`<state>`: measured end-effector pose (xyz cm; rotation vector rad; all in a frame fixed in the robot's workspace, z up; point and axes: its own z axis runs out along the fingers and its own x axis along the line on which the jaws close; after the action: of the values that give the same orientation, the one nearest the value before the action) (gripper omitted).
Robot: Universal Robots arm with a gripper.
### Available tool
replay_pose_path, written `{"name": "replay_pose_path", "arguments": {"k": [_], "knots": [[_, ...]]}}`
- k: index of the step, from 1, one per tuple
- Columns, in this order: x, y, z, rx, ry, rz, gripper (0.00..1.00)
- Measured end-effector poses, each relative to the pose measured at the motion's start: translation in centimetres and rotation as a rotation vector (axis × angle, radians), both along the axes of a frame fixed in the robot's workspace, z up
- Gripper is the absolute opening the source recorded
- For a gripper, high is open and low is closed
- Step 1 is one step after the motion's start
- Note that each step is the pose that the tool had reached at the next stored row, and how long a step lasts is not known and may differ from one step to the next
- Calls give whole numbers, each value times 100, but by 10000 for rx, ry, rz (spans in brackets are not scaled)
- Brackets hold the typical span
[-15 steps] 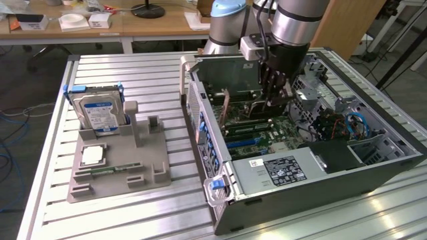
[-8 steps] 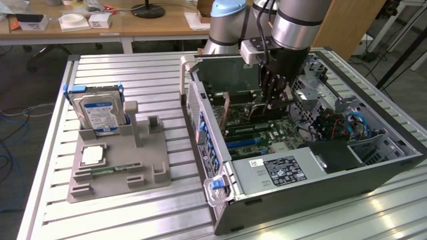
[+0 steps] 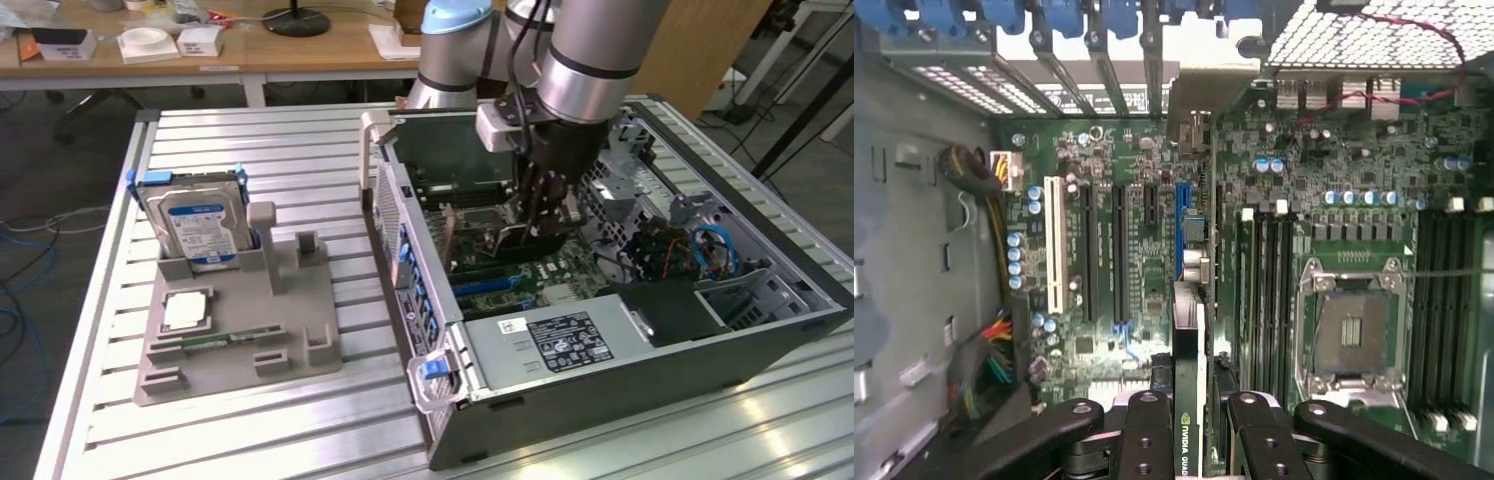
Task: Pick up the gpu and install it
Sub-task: 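Insert the gpu into the slot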
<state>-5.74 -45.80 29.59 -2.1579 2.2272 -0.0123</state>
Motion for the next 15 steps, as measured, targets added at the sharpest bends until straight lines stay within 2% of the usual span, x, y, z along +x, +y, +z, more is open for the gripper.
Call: {"name": "replay_pose_path", "arguments": {"k": [7,11,15], "knots": [[-111,-3,-111,-18,2,34,26],[-134,-20,-135,-62,18,49,26],[-134,-20,-136,-63,18,49,26]]}}
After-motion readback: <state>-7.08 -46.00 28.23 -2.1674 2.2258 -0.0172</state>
